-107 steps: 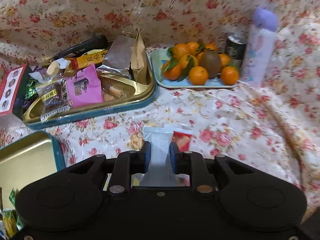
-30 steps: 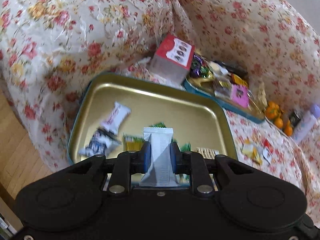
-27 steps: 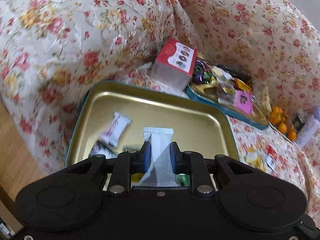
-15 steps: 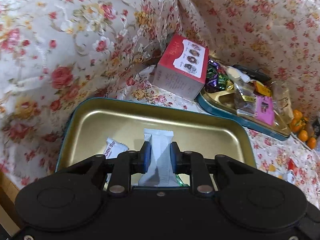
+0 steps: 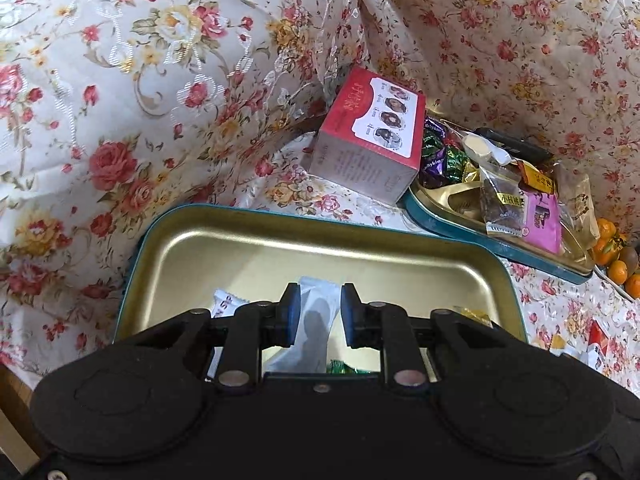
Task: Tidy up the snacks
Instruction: 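Open both tools to drop the snacks into the tin tray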
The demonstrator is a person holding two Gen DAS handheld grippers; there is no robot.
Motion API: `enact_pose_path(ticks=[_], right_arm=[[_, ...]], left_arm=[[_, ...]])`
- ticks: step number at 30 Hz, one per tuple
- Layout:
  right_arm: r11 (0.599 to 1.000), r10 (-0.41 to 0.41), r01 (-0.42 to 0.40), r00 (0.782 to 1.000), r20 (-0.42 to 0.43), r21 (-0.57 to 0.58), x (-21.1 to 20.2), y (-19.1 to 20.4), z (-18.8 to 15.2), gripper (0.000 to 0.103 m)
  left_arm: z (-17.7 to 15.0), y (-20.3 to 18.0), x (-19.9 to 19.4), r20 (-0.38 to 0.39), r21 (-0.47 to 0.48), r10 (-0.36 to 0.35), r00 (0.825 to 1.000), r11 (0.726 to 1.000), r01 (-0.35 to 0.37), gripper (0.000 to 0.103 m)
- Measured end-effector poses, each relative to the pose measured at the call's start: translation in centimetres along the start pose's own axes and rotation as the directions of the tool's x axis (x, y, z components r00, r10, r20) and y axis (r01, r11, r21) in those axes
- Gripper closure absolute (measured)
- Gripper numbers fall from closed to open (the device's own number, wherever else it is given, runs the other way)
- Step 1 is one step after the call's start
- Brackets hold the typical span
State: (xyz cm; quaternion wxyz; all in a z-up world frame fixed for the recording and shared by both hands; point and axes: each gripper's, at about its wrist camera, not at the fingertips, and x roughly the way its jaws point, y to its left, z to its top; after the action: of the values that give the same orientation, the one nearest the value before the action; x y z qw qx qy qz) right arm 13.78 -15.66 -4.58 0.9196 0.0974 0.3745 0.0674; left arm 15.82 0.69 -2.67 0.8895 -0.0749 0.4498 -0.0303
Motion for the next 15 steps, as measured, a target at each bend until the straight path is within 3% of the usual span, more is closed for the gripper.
enact_pose_path(ticks=[7,15], right_arm=[[1.0,0.002,-0.001,1.0,0.03,-0.007,-1.1,0.0,-0.6,0.07],[1.0,-0.002,0.003,0.996,0.084,-0.004,-5.6,-0.3,-2.0,0.07]], left_arm=[[-1.5,-0.2,-2.0,-0.009,0.0,0.004,1.0,1.0,-0.004,0.074],[-4.5,-1.8,-5.9,0.013,0.049,0.002,1.0,0.999,-0.003,0.074]])
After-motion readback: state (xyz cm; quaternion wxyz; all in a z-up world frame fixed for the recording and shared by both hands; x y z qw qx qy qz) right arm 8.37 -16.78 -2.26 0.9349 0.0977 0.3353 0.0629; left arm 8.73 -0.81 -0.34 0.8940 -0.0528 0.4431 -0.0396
